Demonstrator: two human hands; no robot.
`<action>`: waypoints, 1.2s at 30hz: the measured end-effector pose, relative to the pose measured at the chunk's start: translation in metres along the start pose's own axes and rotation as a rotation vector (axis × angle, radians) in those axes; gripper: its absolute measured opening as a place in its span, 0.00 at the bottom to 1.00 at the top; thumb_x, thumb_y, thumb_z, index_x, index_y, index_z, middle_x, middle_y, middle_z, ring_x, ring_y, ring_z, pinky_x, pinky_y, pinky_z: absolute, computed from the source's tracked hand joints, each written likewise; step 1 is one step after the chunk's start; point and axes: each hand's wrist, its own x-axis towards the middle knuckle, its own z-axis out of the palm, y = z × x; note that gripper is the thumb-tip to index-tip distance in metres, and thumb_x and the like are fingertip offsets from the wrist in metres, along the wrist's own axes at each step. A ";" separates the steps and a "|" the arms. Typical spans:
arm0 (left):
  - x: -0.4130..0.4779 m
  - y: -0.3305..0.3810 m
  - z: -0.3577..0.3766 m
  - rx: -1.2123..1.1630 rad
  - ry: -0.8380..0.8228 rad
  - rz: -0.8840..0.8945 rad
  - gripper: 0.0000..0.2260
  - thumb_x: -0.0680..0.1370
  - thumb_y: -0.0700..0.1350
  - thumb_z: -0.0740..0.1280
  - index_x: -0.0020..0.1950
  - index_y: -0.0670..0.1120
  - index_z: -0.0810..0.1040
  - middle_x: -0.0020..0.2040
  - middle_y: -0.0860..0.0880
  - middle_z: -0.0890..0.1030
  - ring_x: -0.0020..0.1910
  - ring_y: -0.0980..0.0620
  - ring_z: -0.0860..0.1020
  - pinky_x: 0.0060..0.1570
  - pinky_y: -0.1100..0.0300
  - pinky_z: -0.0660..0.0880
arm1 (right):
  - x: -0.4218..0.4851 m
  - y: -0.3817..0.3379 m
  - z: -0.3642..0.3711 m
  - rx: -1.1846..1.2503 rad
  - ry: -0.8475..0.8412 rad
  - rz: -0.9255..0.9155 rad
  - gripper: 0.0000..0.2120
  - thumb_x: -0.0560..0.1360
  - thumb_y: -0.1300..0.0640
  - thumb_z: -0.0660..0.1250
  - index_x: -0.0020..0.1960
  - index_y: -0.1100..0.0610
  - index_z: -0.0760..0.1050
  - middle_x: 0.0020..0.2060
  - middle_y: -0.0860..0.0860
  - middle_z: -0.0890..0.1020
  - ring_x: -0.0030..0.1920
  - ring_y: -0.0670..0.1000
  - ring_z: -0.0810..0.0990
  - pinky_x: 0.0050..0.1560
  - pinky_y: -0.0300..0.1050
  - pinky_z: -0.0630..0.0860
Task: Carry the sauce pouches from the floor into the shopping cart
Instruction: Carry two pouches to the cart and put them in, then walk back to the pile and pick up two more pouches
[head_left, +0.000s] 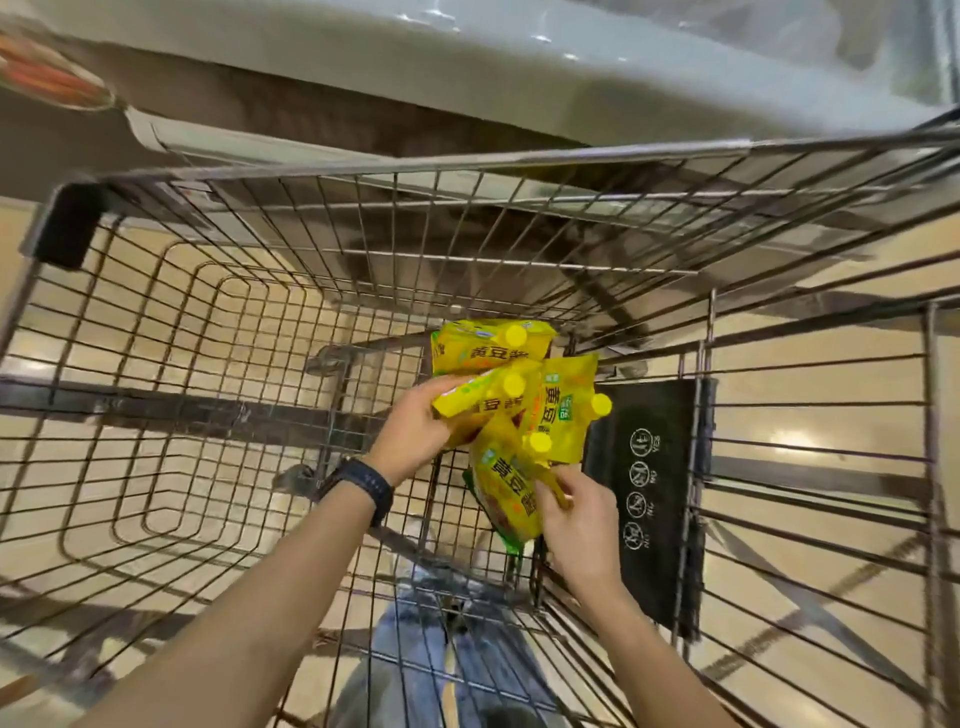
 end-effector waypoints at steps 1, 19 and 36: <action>0.006 0.002 0.003 0.049 0.009 -0.009 0.16 0.75 0.46 0.74 0.63 0.50 0.81 0.59 0.53 0.82 0.59 0.63 0.79 0.63 0.60 0.75 | -0.001 -0.002 -0.001 -0.023 0.023 0.003 0.03 0.73 0.56 0.71 0.45 0.54 0.82 0.40 0.49 0.85 0.40 0.54 0.81 0.41 0.50 0.76; -0.166 0.077 -0.117 0.669 0.224 -0.255 0.32 0.76 0.62 0.67 0.76 0.53 0.63 0.70 0.47 0.72 0.67 0.47 0.73 0.63 0.47 0.76 | -0.044 -0.144 -0.061 -0.311 -0.113 -0.291 0.31 0.72 0.56 0.71 0.73 0.54 0.65 0.68 0.53 0.71 0.68 0.56 0.71 0.62 0.51 0.73; -0.471 0.150 -0.226 0.759 0.962 -0.603 0.29 0.78 0.62 0.63 0.76 0.55 0.62 0.67 0.47 0.75 0.63 0.45 0.76 0.56 0.52 0.77 | -0.215 -0.390 -0.058 -0.479 -0.486 -1.101 0.37 0.73 0.54 0.71 0.77 0.49 0.57 0.72 0.53 0.66 0.70 0.54 0.68 0.63 0.50 0.73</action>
